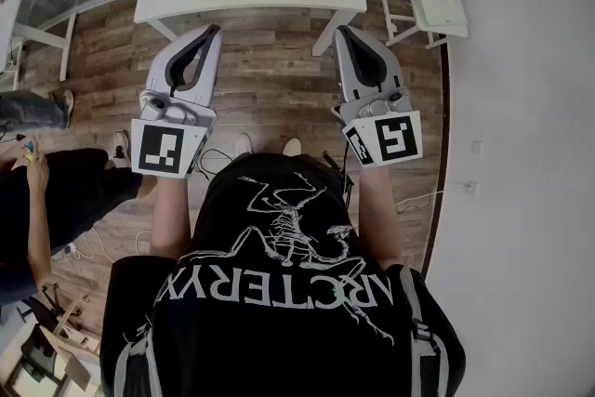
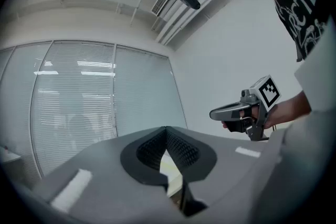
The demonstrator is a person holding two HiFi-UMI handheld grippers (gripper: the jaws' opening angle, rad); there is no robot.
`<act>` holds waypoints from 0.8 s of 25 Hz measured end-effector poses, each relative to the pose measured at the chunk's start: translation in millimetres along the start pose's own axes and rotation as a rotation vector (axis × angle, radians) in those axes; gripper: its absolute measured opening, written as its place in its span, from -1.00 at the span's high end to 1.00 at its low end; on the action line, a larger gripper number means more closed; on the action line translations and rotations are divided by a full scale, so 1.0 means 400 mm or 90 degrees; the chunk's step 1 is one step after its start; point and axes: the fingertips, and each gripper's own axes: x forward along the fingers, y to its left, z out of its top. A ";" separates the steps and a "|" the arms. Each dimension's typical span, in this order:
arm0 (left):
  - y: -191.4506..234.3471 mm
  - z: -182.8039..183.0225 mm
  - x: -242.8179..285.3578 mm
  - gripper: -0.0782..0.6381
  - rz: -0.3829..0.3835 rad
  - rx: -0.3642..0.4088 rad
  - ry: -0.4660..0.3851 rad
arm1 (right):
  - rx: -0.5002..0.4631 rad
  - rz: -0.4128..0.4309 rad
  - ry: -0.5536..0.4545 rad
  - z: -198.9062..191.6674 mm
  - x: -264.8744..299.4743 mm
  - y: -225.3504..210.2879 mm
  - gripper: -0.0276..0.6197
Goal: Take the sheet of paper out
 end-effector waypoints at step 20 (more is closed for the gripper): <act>-0.015 0.003 0.018 0.75 0.007 0.008 0.006 | -0.011 -0.010 -0.018 0.010 -0.013 -0.029 0.88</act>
